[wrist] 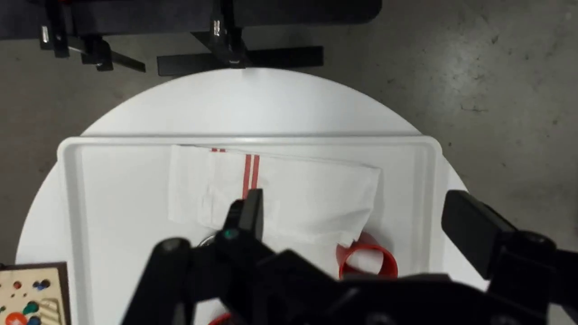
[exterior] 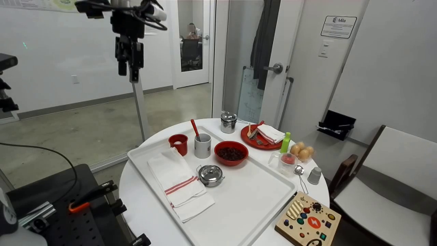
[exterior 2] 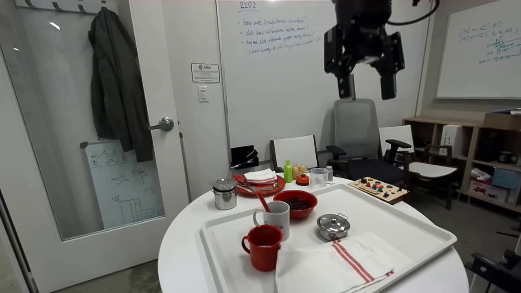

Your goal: Fold the white and red towel in half

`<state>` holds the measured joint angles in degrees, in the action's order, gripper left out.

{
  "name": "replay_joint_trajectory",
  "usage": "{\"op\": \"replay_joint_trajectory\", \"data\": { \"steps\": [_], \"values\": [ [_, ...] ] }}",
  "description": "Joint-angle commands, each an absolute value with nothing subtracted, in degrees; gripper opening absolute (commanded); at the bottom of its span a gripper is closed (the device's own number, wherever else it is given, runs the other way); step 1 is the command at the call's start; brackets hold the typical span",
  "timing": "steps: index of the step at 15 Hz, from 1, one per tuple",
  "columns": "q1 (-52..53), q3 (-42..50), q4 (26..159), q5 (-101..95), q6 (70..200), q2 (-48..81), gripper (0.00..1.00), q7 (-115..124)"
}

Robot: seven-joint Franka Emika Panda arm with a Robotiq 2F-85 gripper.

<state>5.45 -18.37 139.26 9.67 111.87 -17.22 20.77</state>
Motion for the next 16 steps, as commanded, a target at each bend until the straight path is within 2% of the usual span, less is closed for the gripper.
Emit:
{"op": "replay_joint_trajectory", "data": {
  "steps": [1, 2, 8, 16],
  "values": [
    [7.5, -17.1, 133.4, 9.4, 108.8, -6.0, 1.0, 21.1],
    [8.1, -16.7, 137.7, 9.3, 111.4, -11.3, 1.0, 21.2],
    [8.5, -16.0, 134.2, 8.4, 110.5, -5.0, 1.0, 21.7],
    [14.2, -15.9, 122.9, -4.9, 116.1, 16.7, 1.0, 22.9]
  ]
}}
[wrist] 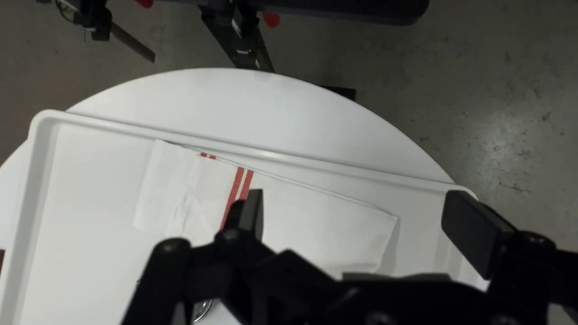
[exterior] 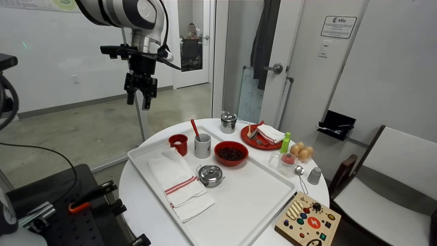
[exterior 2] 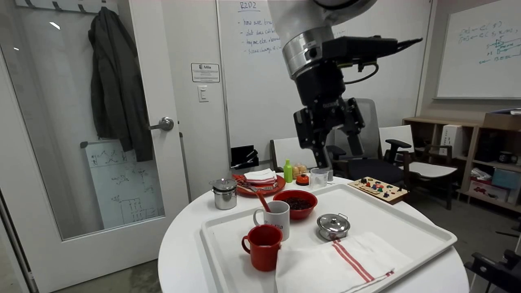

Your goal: Fold the white and red towel in half

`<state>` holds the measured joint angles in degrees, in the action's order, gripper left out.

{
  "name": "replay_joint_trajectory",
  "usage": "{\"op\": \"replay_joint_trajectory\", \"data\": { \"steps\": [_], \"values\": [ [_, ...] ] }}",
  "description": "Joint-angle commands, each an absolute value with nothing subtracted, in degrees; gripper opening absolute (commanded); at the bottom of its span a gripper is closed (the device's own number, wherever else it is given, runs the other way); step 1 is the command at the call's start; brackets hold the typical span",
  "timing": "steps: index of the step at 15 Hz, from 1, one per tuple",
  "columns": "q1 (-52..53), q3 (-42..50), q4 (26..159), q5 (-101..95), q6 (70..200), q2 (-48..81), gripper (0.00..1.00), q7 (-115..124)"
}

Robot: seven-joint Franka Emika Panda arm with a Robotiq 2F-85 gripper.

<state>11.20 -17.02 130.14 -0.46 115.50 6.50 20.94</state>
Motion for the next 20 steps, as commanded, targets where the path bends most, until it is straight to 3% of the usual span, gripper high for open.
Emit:
{"op": "replay_joint_trajectory", "data": {
  "steps": [1, 5, 6, 12, 20],
  "values": [
    [15.2, -15.4, 121.0, -5.5, 117.1, 19.5, 1.0, 23.1],
    [18.3, -12.7, 112.3, -5.9, 115.6, 28.1, 1.0, 21.7],
    [18.0, -12.8, 118.4, -4.0, 118.9, 23.7, 1.0, 21.9],
    [19.2, -11.5, 113.6, -3.9, 117.4, 28.2, 1.0, 23.6],
    [24.7, -6.7, 113.9, -5.8, 130.7, 37.8, 1.0, 35.4]
  ]
}}
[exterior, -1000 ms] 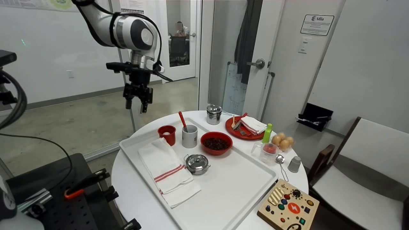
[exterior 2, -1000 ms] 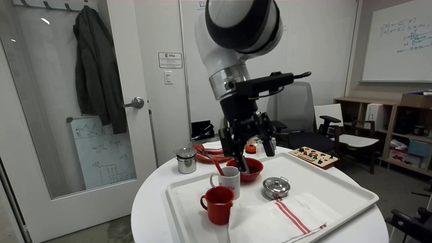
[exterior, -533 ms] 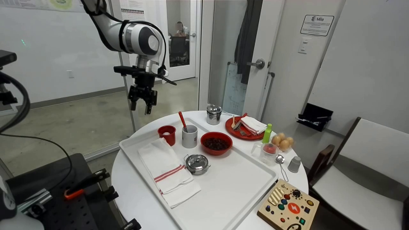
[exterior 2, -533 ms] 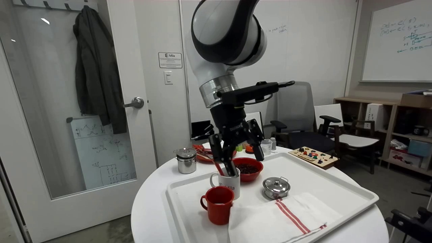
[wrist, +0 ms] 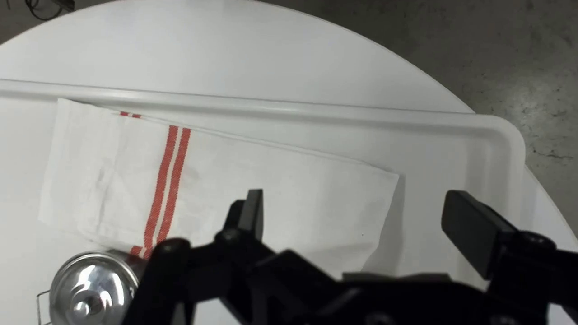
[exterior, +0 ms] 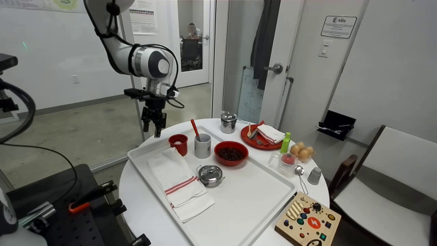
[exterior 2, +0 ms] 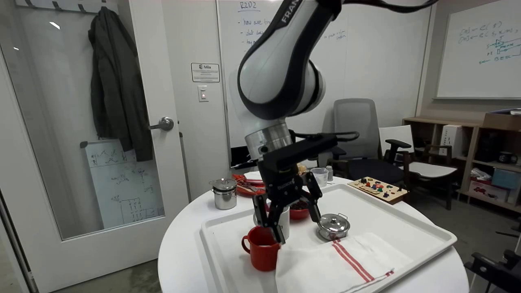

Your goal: Fold the white and red towel in half

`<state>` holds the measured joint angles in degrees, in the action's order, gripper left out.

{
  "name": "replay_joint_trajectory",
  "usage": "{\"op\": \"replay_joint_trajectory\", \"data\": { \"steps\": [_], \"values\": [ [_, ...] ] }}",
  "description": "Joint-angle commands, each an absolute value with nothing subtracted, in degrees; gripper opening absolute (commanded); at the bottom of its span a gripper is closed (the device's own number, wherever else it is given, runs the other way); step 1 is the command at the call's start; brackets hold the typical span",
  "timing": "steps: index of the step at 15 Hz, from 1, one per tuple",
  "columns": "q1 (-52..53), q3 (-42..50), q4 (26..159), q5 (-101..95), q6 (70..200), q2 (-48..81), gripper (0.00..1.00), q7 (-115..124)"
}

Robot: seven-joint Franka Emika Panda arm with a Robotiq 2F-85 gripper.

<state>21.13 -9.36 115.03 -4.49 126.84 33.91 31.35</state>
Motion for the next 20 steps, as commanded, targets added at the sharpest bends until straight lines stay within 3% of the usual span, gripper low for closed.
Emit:
{"op": "replay_joint_trajectory", "data": {
  "steps": [1, 20],
  "values": [
    [25.4, -6.2, 113.5, -5.9, 131.6, 39.2, 1.0, 35.9],
    [32.5, -0.4, 107.9, -7.2, 138.7, 48.6, 1.0, 45.7]
  ]
}}
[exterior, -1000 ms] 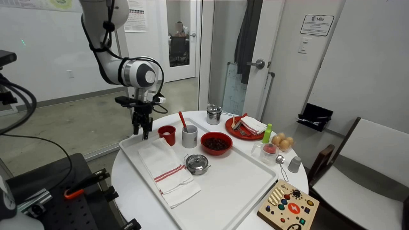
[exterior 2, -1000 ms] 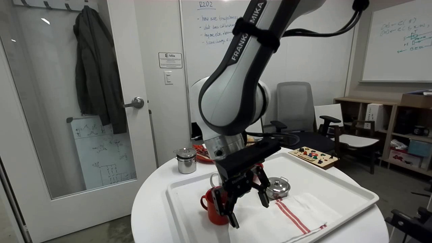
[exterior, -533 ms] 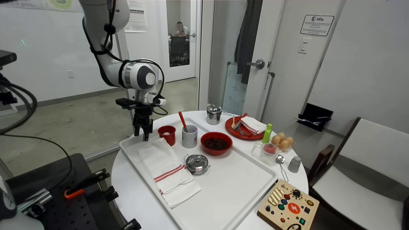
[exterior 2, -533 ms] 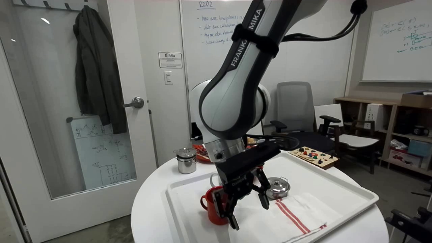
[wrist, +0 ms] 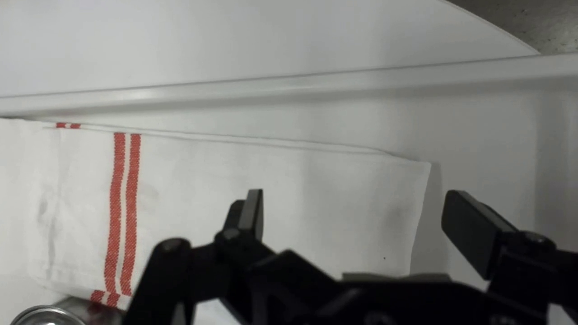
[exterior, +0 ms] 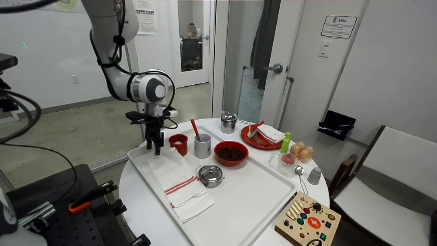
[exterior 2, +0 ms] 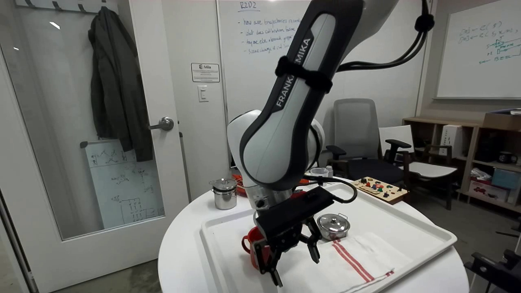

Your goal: Fold the white and red towel in half

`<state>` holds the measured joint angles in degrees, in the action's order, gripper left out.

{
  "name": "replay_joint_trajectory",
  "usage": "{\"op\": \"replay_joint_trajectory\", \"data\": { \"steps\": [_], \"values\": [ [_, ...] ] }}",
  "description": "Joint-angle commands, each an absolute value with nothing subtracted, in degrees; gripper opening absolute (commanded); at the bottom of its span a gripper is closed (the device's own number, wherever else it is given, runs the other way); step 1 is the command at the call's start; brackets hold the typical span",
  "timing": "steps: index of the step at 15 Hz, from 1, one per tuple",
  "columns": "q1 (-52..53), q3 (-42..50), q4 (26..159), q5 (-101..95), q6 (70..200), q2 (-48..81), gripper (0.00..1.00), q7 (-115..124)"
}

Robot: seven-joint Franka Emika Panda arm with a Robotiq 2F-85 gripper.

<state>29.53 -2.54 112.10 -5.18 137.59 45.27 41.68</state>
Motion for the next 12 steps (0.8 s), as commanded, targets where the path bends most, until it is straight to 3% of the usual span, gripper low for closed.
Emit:
{"op": "replay_joint_trajectory", "data": {
  "steps": [1, 10, 11, 12],
  "values": [
    [33.3, 0.1, 106.7, -7.6, 138.6, 49.4, 1.0, 46.6],
    [36.9, 2.6, 99.1, -7.5, 136.1, 56.5, 0.98, 52.3],
    [36.9, 2.7, 98.9, -7.3, 136.1, 57.0, 0.96, 52.8],
    [36.8, 2.7, 98.7, -7.2, 136.3, 57.4, 0.79, 53.3]
  ]
}}
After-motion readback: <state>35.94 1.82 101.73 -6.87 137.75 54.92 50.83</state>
